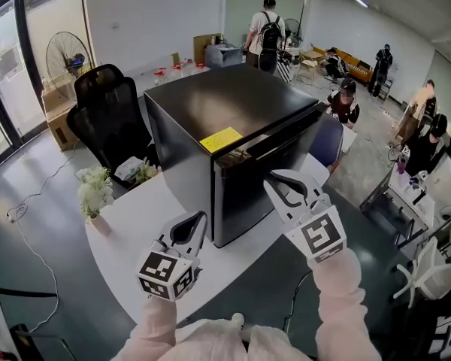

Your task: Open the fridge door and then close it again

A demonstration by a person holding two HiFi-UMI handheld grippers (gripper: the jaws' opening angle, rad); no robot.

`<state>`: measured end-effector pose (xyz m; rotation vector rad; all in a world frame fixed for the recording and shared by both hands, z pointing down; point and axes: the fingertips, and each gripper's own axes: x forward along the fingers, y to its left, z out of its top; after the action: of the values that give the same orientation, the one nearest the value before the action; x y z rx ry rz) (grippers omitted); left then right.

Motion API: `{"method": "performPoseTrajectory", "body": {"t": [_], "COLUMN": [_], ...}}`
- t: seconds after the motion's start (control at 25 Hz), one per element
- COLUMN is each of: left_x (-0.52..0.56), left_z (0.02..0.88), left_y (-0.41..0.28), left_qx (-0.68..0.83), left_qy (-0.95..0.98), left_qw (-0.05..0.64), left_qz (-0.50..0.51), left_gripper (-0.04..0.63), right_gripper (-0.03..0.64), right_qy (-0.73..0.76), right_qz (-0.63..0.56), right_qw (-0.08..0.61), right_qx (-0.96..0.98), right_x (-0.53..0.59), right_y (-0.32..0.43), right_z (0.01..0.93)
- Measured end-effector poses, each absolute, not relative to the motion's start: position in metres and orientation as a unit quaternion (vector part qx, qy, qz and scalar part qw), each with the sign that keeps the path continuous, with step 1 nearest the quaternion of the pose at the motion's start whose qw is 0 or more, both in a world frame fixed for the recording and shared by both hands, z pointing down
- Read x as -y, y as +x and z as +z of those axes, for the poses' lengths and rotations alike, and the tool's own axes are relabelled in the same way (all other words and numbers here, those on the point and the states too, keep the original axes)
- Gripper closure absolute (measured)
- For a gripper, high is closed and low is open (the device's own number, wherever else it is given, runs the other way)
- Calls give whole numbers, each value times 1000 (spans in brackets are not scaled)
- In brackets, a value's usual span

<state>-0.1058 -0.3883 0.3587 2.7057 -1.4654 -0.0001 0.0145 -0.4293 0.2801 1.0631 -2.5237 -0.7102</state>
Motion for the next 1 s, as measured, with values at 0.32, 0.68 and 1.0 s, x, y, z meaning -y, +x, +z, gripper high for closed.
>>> {"method": "performPoseTrajectory", "body": {"t": [0.32,0.68,1.0], "left_x": [396,405,410], "left_z": [337,330,340], "left_y": [-103,-107,-103], "left_qx": [479,486,495], "left_qy": [878,874,868], "left_qw": [10,-5,-5], "left_qz": [-3,15,33], "left_gripper": [586,584,584], "right_gripper": [485,469,481], "right_qy": [279,180,139], "right_qz": [-342,-415,-446], "right_qw": [280,436,498], "right_qx": [852,778,731], "right_x": [438,454,458], "right_y": [-1,-13,-17], "right_z": [267,280,292]}}
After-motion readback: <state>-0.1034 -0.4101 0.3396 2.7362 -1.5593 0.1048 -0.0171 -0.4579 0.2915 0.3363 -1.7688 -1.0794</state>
